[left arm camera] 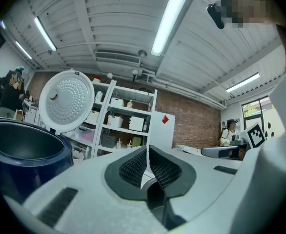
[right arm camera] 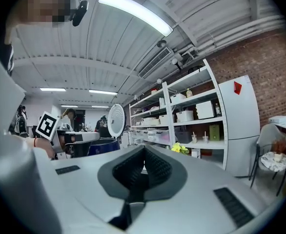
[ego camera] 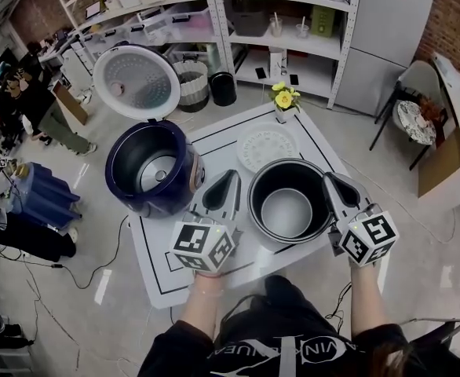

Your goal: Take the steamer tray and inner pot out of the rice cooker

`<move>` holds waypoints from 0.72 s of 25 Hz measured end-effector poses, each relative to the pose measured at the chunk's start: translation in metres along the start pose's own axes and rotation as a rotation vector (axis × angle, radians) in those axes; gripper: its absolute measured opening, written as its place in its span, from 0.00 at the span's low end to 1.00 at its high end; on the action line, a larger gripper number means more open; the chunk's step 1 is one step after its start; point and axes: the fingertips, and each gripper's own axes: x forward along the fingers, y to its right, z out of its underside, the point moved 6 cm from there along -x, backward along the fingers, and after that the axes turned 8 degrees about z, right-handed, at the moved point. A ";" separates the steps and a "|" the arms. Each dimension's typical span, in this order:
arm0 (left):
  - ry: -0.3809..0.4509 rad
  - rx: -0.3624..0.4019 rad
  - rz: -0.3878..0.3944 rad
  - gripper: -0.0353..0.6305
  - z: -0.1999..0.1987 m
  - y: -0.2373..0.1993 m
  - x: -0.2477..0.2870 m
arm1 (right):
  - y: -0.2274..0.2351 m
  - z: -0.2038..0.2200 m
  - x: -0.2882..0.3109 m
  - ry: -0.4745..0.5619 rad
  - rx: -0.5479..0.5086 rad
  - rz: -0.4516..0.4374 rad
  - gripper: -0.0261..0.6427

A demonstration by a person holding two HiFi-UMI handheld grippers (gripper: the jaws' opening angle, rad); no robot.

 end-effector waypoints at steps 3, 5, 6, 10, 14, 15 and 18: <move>0.005 0.013 -0.008 0.09 -0.005 -0.002 -0.004 | -0.005 -0.005 0.000 0.014 -0.003 -0.013 0.04; 0.008 0.012 -0.011 0.09 -0.008 -0.002 -0.007 | -0.009 -0.008 0.000 0.020 -0.006 -0.021 0.04; 0.009 0.010 -0.011 0.09 -0.009 -0.002 -0.009 | -0.010 -0.009 -0.001 0.022 -0.007 -0.024 0.04; 0.017 0.013 -0.012 0.09 -0.015 -0.003 -0.011 | -0.012 -0.014 -0.001 0.030 -0.017 -0.034 0.04; 0.017 0.026 -0.019 0.09 -0.019 -0.004 -0.015 | -0.014 -0.016 -0.002 0.037 -0.017 -0.032 0.04; 0.017 0.026 -0.019 0.09 -0.019 -0.004 -0.017 | -0.014 -0.016 -0.002 0.037 -0.016 -0.030 0.04; 0.017 0.034 -0.019 0.08 -0.022 -0.003 -0.020 | -0.015 -0.017 -0.004 0.037 -0.014 -0.027 0.04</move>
